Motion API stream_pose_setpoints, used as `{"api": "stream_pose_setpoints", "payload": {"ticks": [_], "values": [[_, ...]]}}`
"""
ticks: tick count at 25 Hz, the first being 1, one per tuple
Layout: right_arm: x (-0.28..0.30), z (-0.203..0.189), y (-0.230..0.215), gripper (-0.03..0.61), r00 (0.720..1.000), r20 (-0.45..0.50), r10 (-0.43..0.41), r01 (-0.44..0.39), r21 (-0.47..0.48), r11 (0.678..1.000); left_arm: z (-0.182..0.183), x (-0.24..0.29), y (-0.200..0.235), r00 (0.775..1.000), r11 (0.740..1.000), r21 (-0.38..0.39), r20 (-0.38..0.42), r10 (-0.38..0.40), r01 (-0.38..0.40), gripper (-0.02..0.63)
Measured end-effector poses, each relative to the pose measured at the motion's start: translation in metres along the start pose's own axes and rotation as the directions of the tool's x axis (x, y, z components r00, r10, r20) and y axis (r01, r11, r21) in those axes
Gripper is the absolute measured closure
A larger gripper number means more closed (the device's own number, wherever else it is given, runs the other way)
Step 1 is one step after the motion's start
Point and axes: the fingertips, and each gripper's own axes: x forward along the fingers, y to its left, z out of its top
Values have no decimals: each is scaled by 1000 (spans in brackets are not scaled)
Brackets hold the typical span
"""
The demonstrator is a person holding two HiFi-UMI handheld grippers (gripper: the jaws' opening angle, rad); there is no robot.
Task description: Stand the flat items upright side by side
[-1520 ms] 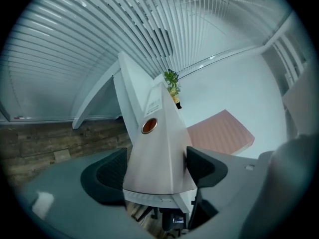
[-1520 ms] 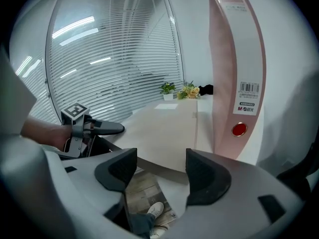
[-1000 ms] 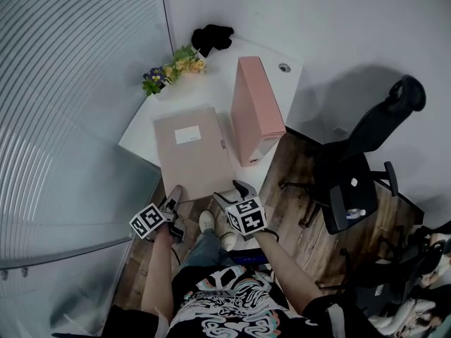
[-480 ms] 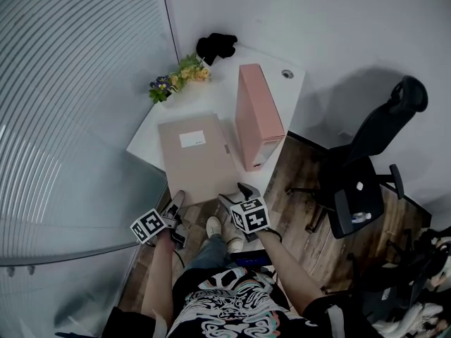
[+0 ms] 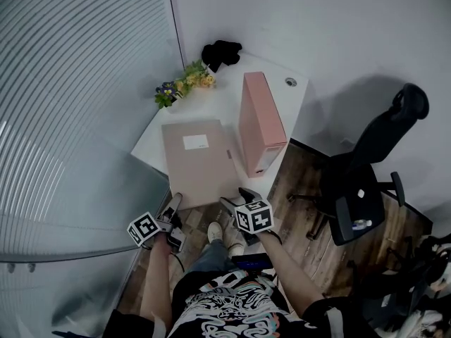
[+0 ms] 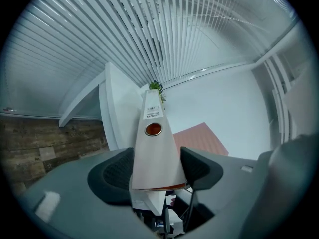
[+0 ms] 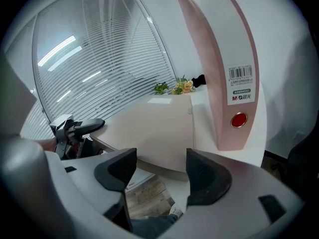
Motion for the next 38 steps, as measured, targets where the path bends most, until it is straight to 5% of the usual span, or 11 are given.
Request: {"api": "stream_pose_setpoints", "payload": {"ticks": [13, 25, 38], "values": [[0, 6, 6, 290, 996, 39, 85, -91, 182, 979, 26, -4, -48, 995, 994, 46, 22, -99, 98, 338], [-4, 19, 14, 398, 997, 57, 58, -63, 83, 995, 30, -4, -80, 982, 981, 60, 35, -184, 182, 365], [-1, 26, 17, 408, 997, 58, 45, -48, 54, 997, 34, -2, -113, 970, 962, 130, 15, -243, 239, 376]]}}
